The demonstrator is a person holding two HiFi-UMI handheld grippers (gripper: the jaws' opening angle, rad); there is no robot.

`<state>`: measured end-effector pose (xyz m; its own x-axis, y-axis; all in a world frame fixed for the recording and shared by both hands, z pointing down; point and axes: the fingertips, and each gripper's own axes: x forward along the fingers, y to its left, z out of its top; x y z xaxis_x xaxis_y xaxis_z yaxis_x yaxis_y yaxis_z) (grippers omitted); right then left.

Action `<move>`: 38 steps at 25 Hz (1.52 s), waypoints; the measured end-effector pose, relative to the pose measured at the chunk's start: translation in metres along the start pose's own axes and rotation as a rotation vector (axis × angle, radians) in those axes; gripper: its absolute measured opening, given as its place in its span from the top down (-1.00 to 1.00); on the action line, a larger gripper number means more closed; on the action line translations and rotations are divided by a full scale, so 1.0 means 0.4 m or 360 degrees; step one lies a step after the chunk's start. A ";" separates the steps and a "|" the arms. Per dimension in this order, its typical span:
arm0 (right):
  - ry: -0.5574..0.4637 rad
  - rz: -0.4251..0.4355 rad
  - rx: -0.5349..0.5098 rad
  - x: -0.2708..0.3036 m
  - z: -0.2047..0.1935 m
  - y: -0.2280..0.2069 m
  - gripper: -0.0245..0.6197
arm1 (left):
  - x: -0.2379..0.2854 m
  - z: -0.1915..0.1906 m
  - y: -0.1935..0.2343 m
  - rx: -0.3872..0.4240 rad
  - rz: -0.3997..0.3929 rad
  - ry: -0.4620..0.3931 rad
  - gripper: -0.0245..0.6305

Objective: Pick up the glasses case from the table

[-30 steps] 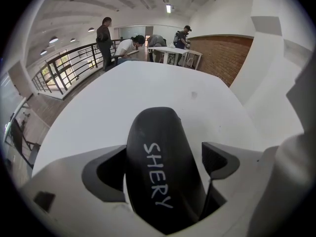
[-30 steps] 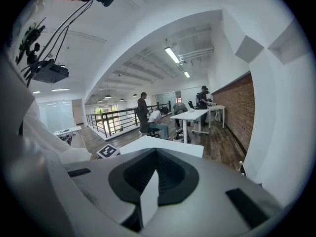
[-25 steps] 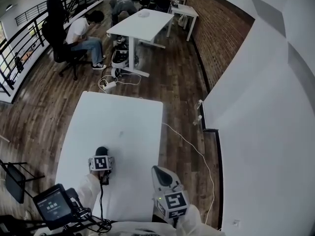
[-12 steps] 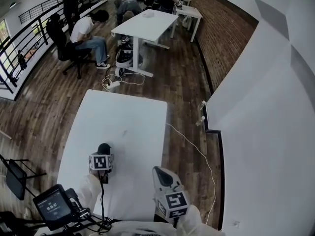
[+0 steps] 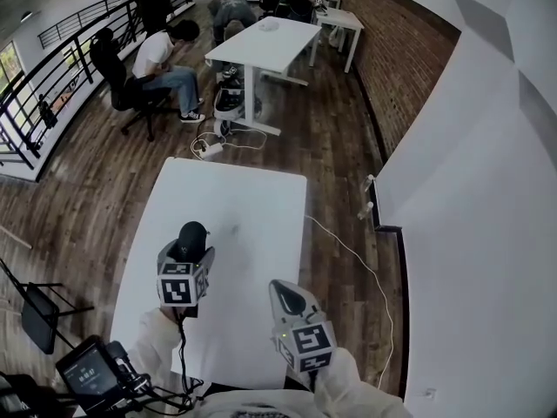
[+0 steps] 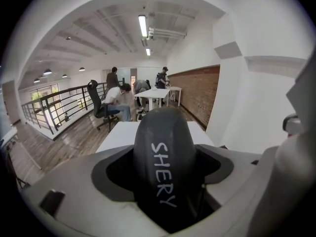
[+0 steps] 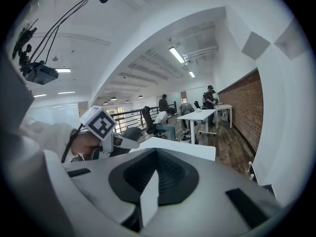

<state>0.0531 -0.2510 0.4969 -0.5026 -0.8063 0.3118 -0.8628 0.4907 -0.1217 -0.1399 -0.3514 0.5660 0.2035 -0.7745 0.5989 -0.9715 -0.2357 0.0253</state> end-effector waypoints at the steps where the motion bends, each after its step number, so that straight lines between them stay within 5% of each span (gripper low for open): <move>1: -0.0010 0.0007 -0.0004 0.005 0.007 0.005 0.90 | -0.027 0.029 -0.006 0.0005 -0.0005 -0.0049 -0.22; 15: -0.0207 0.0065 -0.0083 0.083 0.169 0.067 0.90 | -0.319 0.268 -0.011 0.0134 0.0051 -0.0508 -0.23; 38: -0.0384 0.0046 -0.0166 0.079 0.294 0.110 0.91 | -0.406 0.289 0.000 0.0204 0.0098 -0.0605 -0.23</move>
<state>-0.0074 -0.2936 0.3906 -0.5360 -0.8409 0.0745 -0.8440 0.5358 -0.0255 -0.1588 -0.2936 0.3761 0.1991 -0.9457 0.2568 -0.9652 -0.2346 -0.1157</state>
